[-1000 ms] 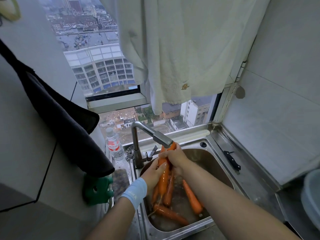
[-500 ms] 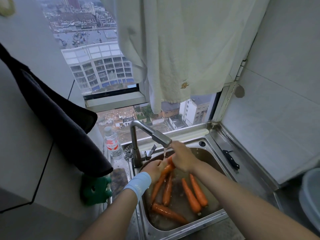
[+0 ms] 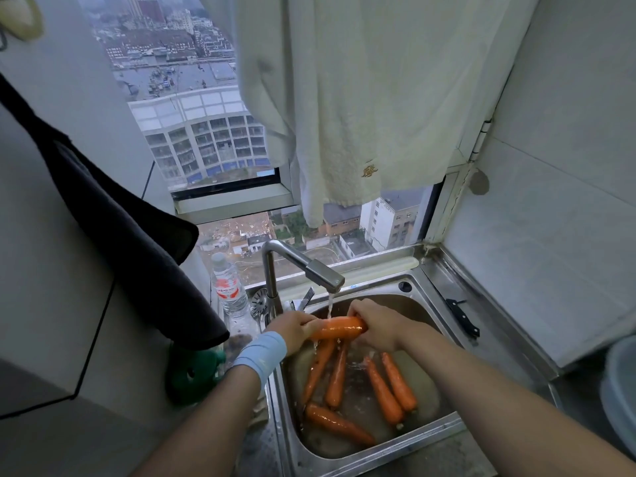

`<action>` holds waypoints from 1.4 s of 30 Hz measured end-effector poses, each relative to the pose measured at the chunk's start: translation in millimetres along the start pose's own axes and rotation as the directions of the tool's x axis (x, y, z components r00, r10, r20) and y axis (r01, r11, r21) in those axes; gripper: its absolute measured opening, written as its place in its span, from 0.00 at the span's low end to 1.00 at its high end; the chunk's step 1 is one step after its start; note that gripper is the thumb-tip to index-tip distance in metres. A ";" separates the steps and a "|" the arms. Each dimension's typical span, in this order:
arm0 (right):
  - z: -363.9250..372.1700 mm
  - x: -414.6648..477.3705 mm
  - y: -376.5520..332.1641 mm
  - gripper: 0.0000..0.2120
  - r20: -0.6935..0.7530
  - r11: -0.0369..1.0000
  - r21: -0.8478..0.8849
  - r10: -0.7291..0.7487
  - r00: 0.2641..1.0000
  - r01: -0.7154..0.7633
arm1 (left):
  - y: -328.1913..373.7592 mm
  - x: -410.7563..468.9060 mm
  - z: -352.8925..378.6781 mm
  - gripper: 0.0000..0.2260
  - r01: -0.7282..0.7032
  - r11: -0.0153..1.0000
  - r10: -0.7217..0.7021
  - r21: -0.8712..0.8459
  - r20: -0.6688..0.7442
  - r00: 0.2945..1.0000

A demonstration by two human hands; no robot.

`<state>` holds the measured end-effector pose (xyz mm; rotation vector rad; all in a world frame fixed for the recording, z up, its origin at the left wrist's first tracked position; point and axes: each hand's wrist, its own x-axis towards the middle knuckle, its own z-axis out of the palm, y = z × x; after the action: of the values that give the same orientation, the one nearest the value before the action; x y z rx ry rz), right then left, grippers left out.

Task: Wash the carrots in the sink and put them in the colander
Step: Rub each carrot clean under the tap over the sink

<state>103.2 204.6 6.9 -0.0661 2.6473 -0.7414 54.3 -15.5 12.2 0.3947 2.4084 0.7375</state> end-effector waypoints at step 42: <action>11.8 3.9 -53.9 0.15 0.177 0.505 0.804 0.301 0.937 -0.314 | 20.9 8.9 38.5 0.23 0.324 0.230 -0.240 -0.918 0.269 0.933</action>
<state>100.9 152.0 23.6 0.6469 1.9199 -1.7398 73.0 21.0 -5.5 -0.5323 1.4176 1.7617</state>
